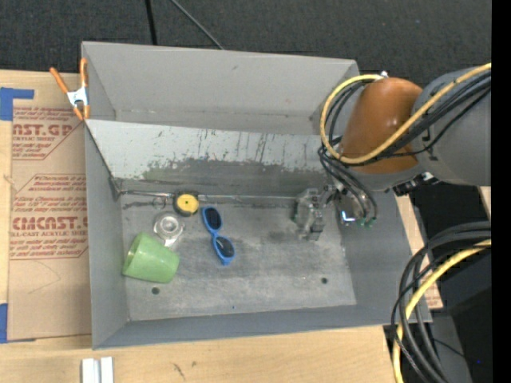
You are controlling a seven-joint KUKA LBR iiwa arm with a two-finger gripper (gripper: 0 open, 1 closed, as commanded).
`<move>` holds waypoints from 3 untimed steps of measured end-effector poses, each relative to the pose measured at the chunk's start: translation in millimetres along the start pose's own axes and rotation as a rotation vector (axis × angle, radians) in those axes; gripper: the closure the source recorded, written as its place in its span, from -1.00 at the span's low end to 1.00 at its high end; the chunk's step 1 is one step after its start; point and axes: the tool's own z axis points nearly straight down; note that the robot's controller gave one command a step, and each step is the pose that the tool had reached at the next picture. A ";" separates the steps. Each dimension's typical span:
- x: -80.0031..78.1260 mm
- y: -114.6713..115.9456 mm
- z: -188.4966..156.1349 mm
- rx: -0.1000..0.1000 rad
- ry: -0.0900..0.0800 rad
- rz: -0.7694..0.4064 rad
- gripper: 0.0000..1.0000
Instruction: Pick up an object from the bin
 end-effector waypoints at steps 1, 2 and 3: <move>-2.1 -1.8 -4.8 0.003 -0.008 0.000 -1.00; -10.7 -22.6 39.2 0.004 -0.005 -0.066 -1.00; -19.9 -32.8 58.8 0.002 -0.008 0.008 -1.00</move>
Offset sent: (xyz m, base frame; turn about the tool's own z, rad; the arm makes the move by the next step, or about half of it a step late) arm 0.0000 0.0000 0.0000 0.0000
